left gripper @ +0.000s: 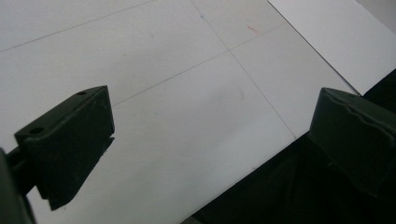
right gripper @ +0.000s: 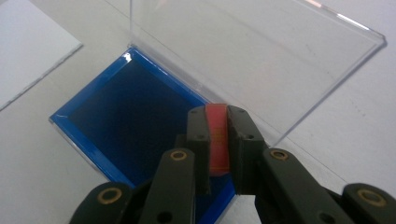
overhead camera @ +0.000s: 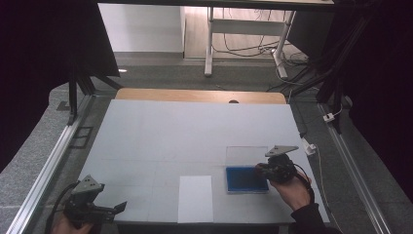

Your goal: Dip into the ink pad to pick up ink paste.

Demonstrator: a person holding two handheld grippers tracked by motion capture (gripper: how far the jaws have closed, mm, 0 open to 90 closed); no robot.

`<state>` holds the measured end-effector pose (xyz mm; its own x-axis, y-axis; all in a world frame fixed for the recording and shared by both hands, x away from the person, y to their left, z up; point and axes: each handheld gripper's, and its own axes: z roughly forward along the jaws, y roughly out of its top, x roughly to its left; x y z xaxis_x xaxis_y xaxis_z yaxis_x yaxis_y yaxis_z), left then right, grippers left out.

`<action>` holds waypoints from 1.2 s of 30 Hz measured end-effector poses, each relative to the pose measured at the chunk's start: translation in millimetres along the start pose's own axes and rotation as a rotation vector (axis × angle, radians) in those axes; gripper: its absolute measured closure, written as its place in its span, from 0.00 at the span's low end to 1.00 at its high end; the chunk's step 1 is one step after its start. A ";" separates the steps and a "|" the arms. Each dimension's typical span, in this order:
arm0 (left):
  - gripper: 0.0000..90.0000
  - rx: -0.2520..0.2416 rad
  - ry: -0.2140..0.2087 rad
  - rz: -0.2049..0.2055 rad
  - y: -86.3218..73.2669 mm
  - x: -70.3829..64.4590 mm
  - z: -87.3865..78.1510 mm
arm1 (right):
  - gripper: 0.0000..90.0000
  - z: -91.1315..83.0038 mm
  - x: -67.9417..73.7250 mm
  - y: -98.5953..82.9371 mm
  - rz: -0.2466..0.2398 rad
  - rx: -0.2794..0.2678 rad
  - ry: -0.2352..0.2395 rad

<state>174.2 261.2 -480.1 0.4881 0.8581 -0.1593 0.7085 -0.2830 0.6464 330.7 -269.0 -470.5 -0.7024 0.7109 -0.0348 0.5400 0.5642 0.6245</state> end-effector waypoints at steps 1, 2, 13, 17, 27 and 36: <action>0.00 0.000 -0.001 -0.001 0.0 -0.2 0.1 | 0.90 0.2 -0.5 -0.3 0.001 0.004 -0.001; 0.00 0.000 0.000 0.001 0.0 -0.2 0.1 | 0.90 1.0 -0.7 -0.6 0.004 0.008 -0.002; 0.00 0.002 0.018 0.026 0.7 -3.1 0.0 | 0.90 3.9 5.1 0.3 -0.014 0.023 -0.026; 0.00 -0.007 0.048 0.048 0.8 -4.6 -0.2 | 0.90 4.8 8.9 0.9 -0.040 0.027 -0.049; 0.00 -0.027 0.060 0.051 0.3 -1.1 -1.1 | 0.91 4.0 -3.3 -3.5 0.050 0.002 0.008; 0.00 -0.006 0.047 0.043 1.6 -0.1 1.2 | 0.91 5.0 7.3 -0.8 -0.018 0.018 -0.044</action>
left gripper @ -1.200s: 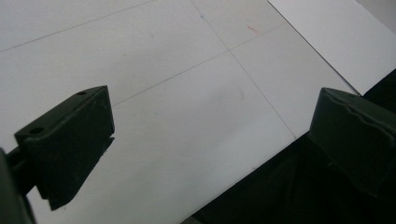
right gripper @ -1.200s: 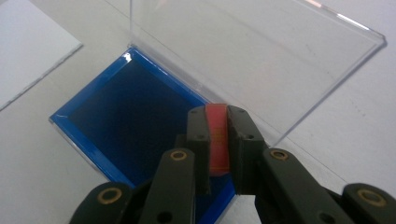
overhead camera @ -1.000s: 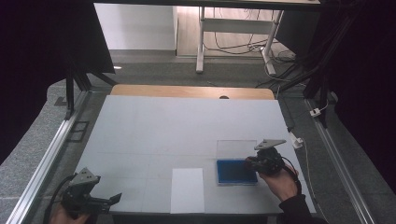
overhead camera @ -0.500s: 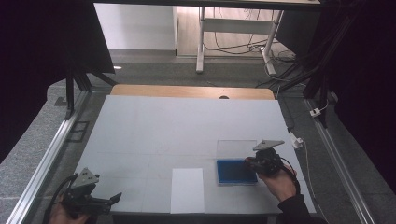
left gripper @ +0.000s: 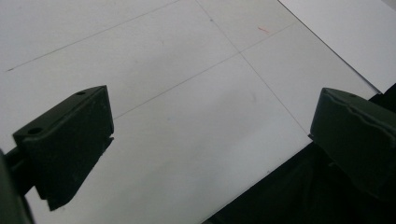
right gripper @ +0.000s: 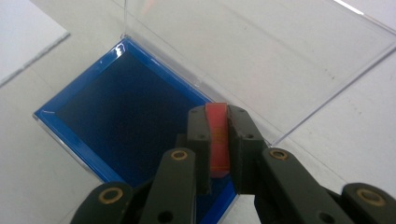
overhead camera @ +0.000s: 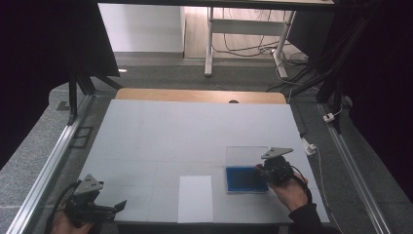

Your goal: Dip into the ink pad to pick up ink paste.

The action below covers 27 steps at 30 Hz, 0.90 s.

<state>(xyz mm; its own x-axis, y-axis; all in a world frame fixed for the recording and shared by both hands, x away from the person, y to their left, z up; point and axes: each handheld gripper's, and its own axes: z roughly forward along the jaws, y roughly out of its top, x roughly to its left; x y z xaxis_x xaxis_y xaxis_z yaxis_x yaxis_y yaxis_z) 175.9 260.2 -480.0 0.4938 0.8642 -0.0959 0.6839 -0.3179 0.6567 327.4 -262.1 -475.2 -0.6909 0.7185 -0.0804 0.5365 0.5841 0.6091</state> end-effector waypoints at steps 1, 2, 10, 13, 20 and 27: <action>0.00 0.001 0.000 -0.002 0.0 0.3 0.1 | 0.91 -0.2 -5.5 -2.4 0.042 -0.014 0.029; 0.00 0.001 -0.004 -0.004 0.1 0.7 0.1 | 0.91 -0.2 -5.5 -2.4 0.042 -0.014 0.029; 0.00 -0.002 -0.022 -0.024 -0.3 3.1 -0.1 | 0.90 -0.3 -4.9 -2.7 0.035 -0.017 0.026; 0.00 -0.002 -0.023 -0.023 -0.2 3.1 0.1 | 0.90 -0.5 -1.9 -1.8 0.011 -0.009 0.013; 0.00 -0.001 -0.031 -0.028 -0.3 3.9 0.0 | 0.90 -1.6 -7.1 -3.4 0.053 -0.021 0.039; 0.00 -0.001 -0.031 -0.025 -0.3 3.8 0.0 | 0.90 -2.7 -8.5 -3.9 0.064 -0.028 0.046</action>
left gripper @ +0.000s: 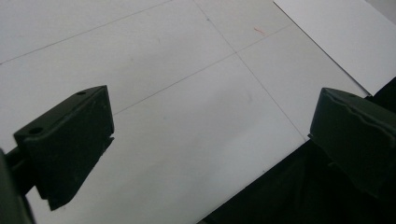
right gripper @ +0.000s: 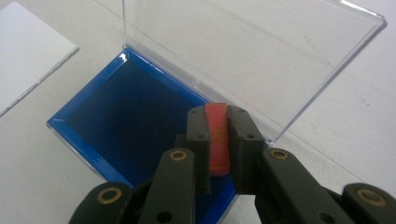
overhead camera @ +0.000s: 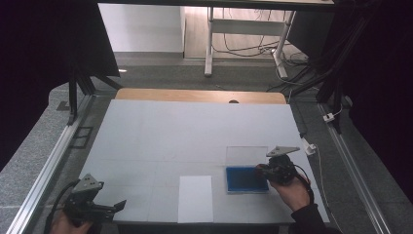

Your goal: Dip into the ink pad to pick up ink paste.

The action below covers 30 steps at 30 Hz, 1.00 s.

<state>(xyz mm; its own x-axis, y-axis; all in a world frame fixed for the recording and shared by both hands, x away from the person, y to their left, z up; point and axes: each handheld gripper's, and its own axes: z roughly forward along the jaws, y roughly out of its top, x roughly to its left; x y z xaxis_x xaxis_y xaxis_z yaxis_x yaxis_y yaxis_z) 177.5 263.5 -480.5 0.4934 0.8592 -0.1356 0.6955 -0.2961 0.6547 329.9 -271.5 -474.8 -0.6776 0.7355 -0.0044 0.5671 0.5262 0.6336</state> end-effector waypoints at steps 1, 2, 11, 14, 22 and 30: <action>0.00 0.000 0.000 0.000 0.0 0.0 0.0 | 0.90 -0.2 0.1 0.0 -0.001 -0.001 0.001; 0.00 -0.001 -0.001 -0.001 0.0 0.0 0.0 | 0.90 -0.6 0.1 0.1 -0.001 -0.002 0.000; 0.00 -0.002 -0.003 -0.003 -0.1 0.3 -0.2 | 0.90 -8.0 3.9 0.7 -0.010 -0.046 0.011; 0.00 -0.002 -0.004 -0.005 0.0 0.6 -0.1 | 0.90 -10.4 5.3 0.8 -0.010 -0.058 0.023; 0.00 0.001 -0.002 -0.007 0.1 0.6 0.2 | 0.90 -10.3 23.8 6.5 -0.060 -0.071 0.093; 0.00 0.001 -0.002 -0.008 0.1 0.9 0.2 | 0.90 7.5 48.9 15.6 -0.145 -0.026 0.144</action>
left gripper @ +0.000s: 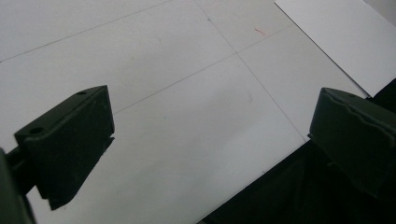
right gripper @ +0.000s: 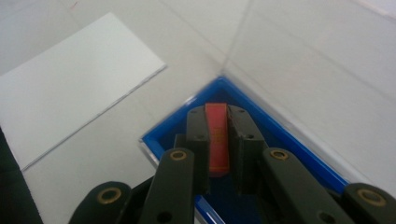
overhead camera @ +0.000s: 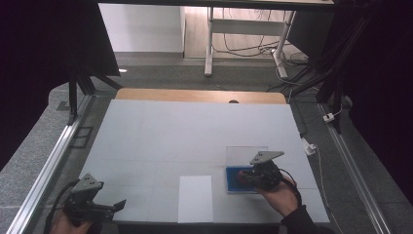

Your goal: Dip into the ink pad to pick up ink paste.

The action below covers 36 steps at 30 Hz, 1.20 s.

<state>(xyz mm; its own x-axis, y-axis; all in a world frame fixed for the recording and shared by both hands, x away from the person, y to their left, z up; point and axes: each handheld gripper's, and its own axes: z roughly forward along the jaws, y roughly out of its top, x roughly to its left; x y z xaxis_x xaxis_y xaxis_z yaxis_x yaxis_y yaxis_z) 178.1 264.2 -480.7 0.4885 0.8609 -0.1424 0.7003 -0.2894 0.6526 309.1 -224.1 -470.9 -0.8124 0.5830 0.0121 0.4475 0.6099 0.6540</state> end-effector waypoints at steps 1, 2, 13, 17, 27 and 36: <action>0.00 0.000 0.000 0.000 0.0 0.0 0.0 | 0.90 2.2 1.6 0.7 -0.007 0.004 0.002; 0.00 0.001 0.000 0.000 0.0 -0.1 0.1 | 0.90 3.9 2.9 1.3 -0.010 0.007 0.008; 0.01 0.004 0.000 0.000 0.2 0.0 0.3 | 0.90 12.2 6.1 1.1 -0.023 0.034 -0.002; 0.01 0.006 0.000 0.001 0.4 -0.1 0.7 | 0.91 13.5 16.6 2.8 -0.066 0.057 -0.045; 0.01 0.005 -0.005 -0.004 0.5 0.5 0.6 | 0.91 13.1 -1.1 -3.3 0.049 0.017 0.030; 0.01 0.008 -0.004 0.001 1.4 0.2 1.5 | 0.91 15.3 22.9 2.0 -0.099 0.056 -0.091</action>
<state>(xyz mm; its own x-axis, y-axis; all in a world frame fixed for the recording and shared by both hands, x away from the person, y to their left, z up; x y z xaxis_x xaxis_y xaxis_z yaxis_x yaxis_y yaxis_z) 180.0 263.4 -480.9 0.4910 0.8591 -0.1445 0.7041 -0.2937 0.6466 297.1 -201.3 -480.9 -0.8174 0.5632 -0.1210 0.3888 0.6944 0.6056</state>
